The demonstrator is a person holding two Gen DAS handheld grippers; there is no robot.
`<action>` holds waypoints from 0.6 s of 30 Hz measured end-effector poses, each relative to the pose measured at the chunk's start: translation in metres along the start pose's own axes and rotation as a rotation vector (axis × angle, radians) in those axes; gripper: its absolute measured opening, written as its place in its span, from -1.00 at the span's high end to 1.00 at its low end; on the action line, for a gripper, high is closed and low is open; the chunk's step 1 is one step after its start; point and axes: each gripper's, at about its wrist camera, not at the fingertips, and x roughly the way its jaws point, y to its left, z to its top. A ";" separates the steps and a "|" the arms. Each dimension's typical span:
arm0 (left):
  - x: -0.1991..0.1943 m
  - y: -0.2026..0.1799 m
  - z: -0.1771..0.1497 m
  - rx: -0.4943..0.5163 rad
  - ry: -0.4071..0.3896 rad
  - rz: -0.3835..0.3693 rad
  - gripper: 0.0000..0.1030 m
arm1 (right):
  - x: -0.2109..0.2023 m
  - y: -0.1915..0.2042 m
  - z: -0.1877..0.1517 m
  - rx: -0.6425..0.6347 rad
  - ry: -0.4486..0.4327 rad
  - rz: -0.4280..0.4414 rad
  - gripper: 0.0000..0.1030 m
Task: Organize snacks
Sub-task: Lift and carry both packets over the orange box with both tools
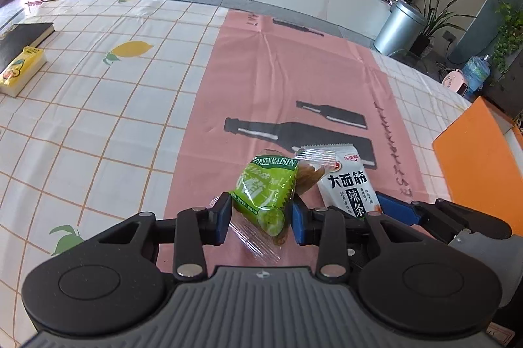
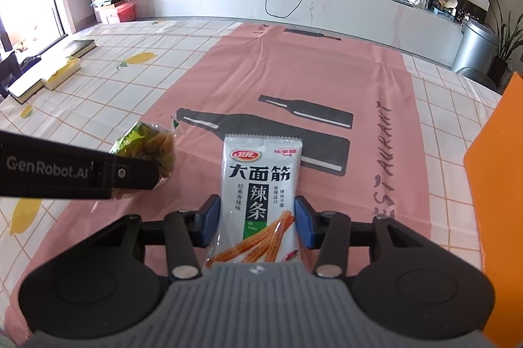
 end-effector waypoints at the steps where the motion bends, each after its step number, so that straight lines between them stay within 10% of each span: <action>1: -0.004 -0.003 0.001 0.001 -0.004 0.000 0.20 | -0.005 -0.001 0.000 0.004 -0.006 0.002 0.10; 18: -0.074 -0.078 -0.001 0.048 -0.084 -0.063 0.20 | -0.114 -0.045 0.003 0.040 -0.116 0.000 0.12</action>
